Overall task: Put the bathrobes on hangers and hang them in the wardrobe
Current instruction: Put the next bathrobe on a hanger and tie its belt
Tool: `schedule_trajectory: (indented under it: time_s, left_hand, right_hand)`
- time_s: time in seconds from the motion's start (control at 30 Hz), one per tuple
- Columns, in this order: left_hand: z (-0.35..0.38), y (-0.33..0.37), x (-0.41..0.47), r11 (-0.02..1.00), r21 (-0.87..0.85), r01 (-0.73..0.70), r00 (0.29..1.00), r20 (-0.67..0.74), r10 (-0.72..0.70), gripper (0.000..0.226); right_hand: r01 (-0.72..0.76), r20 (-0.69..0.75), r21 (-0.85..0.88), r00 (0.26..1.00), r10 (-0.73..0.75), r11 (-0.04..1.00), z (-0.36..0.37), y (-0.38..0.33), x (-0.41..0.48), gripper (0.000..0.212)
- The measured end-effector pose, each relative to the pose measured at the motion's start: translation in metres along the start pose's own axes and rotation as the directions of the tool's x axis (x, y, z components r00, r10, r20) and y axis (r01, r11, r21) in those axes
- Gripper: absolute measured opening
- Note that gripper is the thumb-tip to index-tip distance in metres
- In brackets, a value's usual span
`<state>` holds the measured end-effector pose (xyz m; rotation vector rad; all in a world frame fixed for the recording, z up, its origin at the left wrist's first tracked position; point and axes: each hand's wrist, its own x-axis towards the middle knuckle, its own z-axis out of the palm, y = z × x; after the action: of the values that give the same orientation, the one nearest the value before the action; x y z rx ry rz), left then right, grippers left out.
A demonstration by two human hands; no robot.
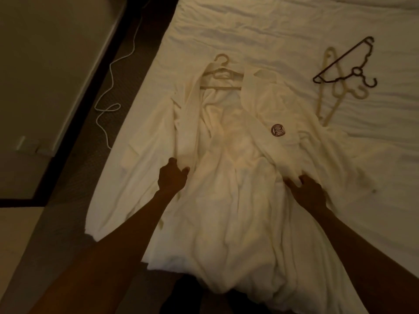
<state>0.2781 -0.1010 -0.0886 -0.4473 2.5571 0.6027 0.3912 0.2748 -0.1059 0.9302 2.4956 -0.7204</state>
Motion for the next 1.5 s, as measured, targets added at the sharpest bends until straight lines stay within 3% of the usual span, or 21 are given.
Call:
schedule_trajectory:
  time_s: [0.1,0.2,0.33,0.5,0.57,0.67,0.73,0.8,0.9,1.07,1.13,1.2,1.27,1.37,1.43,1.5]
  left_hand:
    - [-0.001,-0.005,-0.009,0.999,-0.027,0.022,0.999,0.041,-0.021,0.064]
    - [-0.013,-0.001,-0.024,0.998,-0.059,0.030,0.999,-0.037,-0.032,0.054]
    - [-0.030,0.011,-0.069,0.975,0.138,-0.174,0.956,-0.213,0.201,0.037]
    - [-0.010,0.010,-0.122,0.864,0.087,-0.496,0.811,-0.309,0.497,0.035]
    - [0.002,0.004,-0.133,0.854,0.029,-0.519,0.804,-0.322,0.500,0.027]
    - [0.010,-0.017,-0.132,0.923,-0.184,-0.337,0.933,-0.194,0.302,0.027]
    - [0.019,-0.037,-0.126,0.954,-0.118,-0.276,0.961,-0.025,0.275,0.026]
    - [0.028,-0.057,-0.121,0.957,0.027,-0.288,0.955,0.086,0.285,0.030]
    - [0.031,-0.076,-0.111,0.948,0.157,-0.275,0.961,0.032,0.274,0.033]
    - [0.019,-0.086,-0.102,0.940,0.205,-0.274,0.951,-0.088,0.296,0.022]
    - [0.013,-0.086,-0.112,0.961,0.095,-0.261,0.956,-0.110,0.271,0.021]
    - [0.008,-0.085,-0.129,0.954,0.008,-0.301,0.943,-0.149,0.298,0.018]
    - [0.004,-0.083,-0.150,0.917,-0.086,-0.390,0.913,-0.161,0.374,0.015]
    - [0.003,-0.088,-0.186,0.848,-0.180,-0.498,0.864,-0.186,0.468,0.022]
    - [0.004,-0.094,-0.204,0.848,-0.245,-0.469,0.881,-0.194,0.431,0.021]
    - [0.008,-0.103,-0.210,0.870,-0.294,-0.395,0.918,-0.170,0.359,0.015]
  right_hand:
    - [-0.055,0.065,-0.006,0.996,0.056,0.998,0.005,0.023,-0.016,0.061]
    - [-0.093,-0.008,0.077,0.996,0.094,0.993,0.005,0.019,-0.041,0.056]
    - [0.121,-0.204,0.160,0.975,-0.087,0.980,-0.005,-0.028,-0.091,0.034]
    - [0.388,-0.260,0.343,0.914,-0.310,0.855,0.009,-0.093,-0.145,0.023]
    - [0.368,-0.205,0.402,0.929,-0.309,0.839,0.020,-0.104,-0.152,0.028]
    - [0.166,0.009,0.453,0.982,-0.191,0.876,0.040,-0.087,-0.155,0.036]
    - [0.092,0.155,0.364,0.975,-0.157,0.927,0.058,-0.063,-0.163,0.039]
    - [0.067,0.289,0.170,0.950,-0.114,0.983,0.075,-0.035,-0.176,0.048]
    - [0.101,0.293,-0.082,0.953,-0.073,0.991,0.092,-0.003,-0.195,0.060]
    - [0.031,0.234,-0.134,0.972,0.002,0.991,0.094,-0.005,-0.215,0.046]
    - [0.031,0.238,-0.059,0.971,-0.016,0.998,0.092,-0.011,-0.224,0.044]
    - [0.051,0.229,0.127,0.970,-0.080,0.991,0.089,-0.020,-0.235,0.041]
    - [0.074,0.194,0.324,0.971,-0.142,0.943,0.085,-0.034,-0.249,0.038]
    - [0.121,0.178,0.480,0.957,-0.231,0.869,0.080,-0.051,-0.268,0.039]
    - [0.125,0.279,0.456,0.920,-0.275,0.881,0.079,-0.047,-0.276,0.042]
    - [0.154,0.447,0.294,0.850,-0.278,0.943,0.083,-0.029,-0.281,0.054]
